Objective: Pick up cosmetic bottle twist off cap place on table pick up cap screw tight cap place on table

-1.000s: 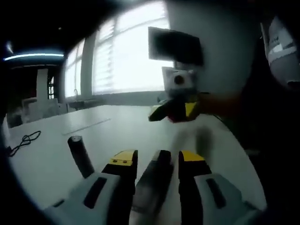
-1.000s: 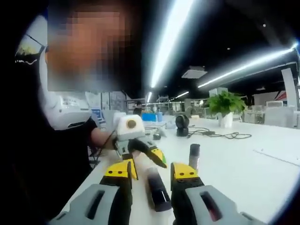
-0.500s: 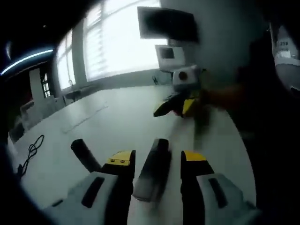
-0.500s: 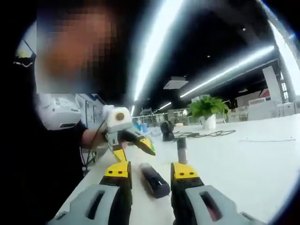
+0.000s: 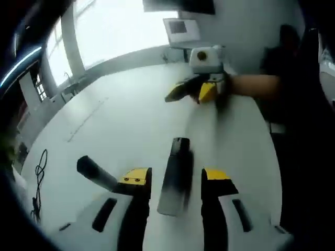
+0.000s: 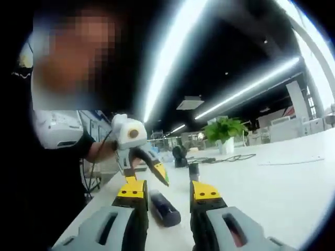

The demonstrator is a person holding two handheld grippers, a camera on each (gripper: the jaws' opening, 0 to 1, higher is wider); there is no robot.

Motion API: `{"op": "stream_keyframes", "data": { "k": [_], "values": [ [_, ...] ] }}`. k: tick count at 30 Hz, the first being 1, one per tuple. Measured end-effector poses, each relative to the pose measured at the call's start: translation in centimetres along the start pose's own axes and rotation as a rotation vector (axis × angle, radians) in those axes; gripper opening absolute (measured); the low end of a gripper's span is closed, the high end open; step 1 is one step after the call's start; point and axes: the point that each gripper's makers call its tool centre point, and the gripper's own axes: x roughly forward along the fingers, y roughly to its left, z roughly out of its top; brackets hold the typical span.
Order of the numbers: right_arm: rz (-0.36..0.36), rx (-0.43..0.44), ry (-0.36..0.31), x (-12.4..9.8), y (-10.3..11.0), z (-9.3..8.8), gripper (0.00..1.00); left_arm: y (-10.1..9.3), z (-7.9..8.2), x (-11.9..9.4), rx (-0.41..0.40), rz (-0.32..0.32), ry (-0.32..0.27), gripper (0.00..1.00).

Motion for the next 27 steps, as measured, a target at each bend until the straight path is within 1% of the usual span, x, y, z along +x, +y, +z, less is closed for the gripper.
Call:
{"op": "stream_keyframes", "data": {
  "k": [1,2,6,9,10,11,12,14,20,26,27],
  "values": [
    [-0.001,0.0,-0.001,0.0,0.0,0.0,0.25,0.0,0.0,0.1,-0.002,-0.003,0.009,0.28],
    [-0.001,0.0,-0.004,0.0,0.0,0.1,0.25,0.0,-0.1,0.4,0.014,-0.012,0.03,0.28],
    [-0.003,-0.001,-0.005,0.0,0.0,0.1,0.25,0.3,0.1,1.0,0.036,-0.013,0.077,0.27],
    [-0.001,0.007,-0.009,-0.1,-0.1,0.1,0.25,0.1,-0.4,1.6,0.054,-0.044,0.149,0.26],
    [-0.001,0.011,-0.009,0.0,-0.1,0.1,0.25,-0.2,-0.7,1.8,0.065,-0.069,0.183,0.26],
    [-0.003,0.011,-0.009,0.0,-0.2,0.1,0.25,-0.2,-0.5,2.2,0.061,-0.071,0.181,0.26],
    [-0.004,0.012,-0.009,0.0,-0.2,0.1,0.25,-0.4,-0.7,2.3,0.071,-0.088,0.199,0.26],
    [-0.006,0.014,-0.012,-0.1,-0.3,0.2,0.25,-0.4,-0.8,2.6,0.097,-0.096,0.231,0.26],
    [-0.002,0.012,-0.007,-0.1,-0.3,0.1,0.25,-0.7,-0.6,3.0,0.111,-0.123,0.269,0.24],
    [-0.004,0.013,-0.005,-0.1,-0.3,0.1,0.24,-0.8,-1.1,3.7,0.119,-0.132,0.318,0.21],
    [-0.004,0.012,-0.004,-0.1,-0.3,0.1,0.24,-1.0,-1.4,3.7,0.126,-0.139,0.338,0.21]
  ]
}}
